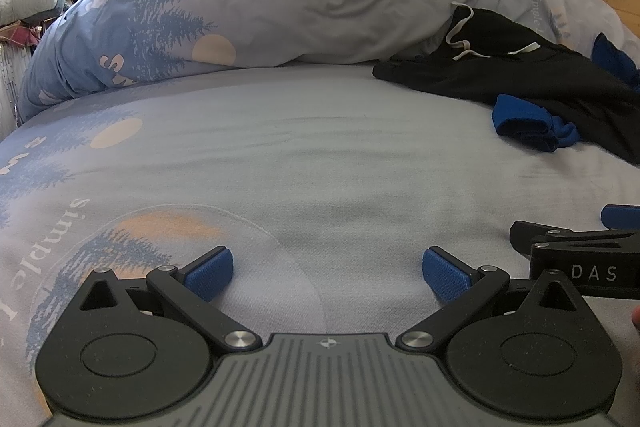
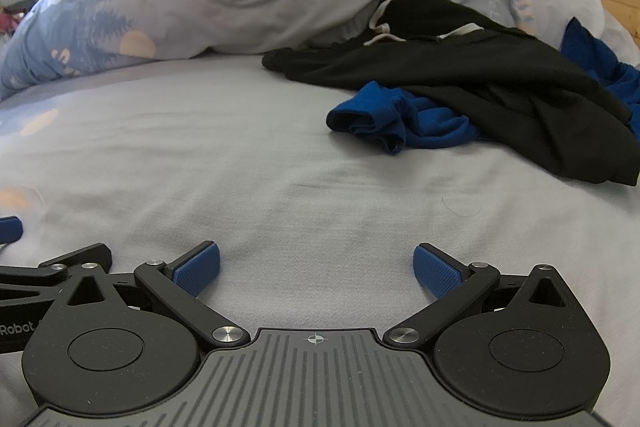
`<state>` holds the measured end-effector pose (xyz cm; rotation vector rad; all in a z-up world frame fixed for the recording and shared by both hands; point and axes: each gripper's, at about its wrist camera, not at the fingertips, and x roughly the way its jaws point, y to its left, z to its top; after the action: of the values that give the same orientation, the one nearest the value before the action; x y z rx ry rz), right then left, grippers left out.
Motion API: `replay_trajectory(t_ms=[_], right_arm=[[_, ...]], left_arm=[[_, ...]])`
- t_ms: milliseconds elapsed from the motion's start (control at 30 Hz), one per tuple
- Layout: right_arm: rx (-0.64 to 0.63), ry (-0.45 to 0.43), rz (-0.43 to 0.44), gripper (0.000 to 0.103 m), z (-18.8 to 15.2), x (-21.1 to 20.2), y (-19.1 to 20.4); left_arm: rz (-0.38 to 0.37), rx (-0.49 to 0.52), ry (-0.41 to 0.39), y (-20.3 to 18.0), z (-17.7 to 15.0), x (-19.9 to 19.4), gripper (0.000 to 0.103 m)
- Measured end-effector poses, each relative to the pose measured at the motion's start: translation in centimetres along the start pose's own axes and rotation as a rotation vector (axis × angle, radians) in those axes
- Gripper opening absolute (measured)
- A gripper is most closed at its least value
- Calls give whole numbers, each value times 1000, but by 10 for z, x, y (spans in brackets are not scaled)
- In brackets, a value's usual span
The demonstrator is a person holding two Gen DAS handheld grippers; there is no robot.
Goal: Fold clothes
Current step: 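Move both grippers toward the black drawstring shorts on the bed, then grasp the black shorts' leg hem with the right gripper and lift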
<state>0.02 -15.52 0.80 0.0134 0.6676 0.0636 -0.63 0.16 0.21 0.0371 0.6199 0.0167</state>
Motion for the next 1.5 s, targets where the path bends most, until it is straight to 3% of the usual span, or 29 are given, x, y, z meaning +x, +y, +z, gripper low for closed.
replay_trajectory(t_ms=[367, 533, 667, 867, 1067, 1333, 1400, 1467, 1500], right_arm=[[-3, -13, 30, 101, 8, -7, -8], [-51, -83, -100, 100, 22, -11, -31], [-181, -141, -275, 99, 41, -9, -62], [-342, -98, -408, 99, 46, 17, -107], [-420, -63, -398, 100, 44, 46, -116], [-381, -58, -405, 99, 62, 71, -126], [-361, -42, -427, 90, 67, 78, -134], [-330, -26, -428, 56, 70, 82, -143], [-331, -15, -438, 47, 70, 84, -144]], left_arm=[[-35, -26, 39, 0, 11, -4, 103], [-93, -112, 57, 5, 21, -9, 103], [-143, -167, 46, 10, 27, -15, 103], [-148, -224, 62, 13, 28, -12, 103], [-153, -248, 68, 12, 30, -13, 103], [-151, -260, 83, 14, 30, -9, 103], [-152, -263, 83, 15, 29, -10, 103], [-156, -266, 84, 16, 29, -10, 103], [-158, -267, 84, 17, 30, -10, 103]])
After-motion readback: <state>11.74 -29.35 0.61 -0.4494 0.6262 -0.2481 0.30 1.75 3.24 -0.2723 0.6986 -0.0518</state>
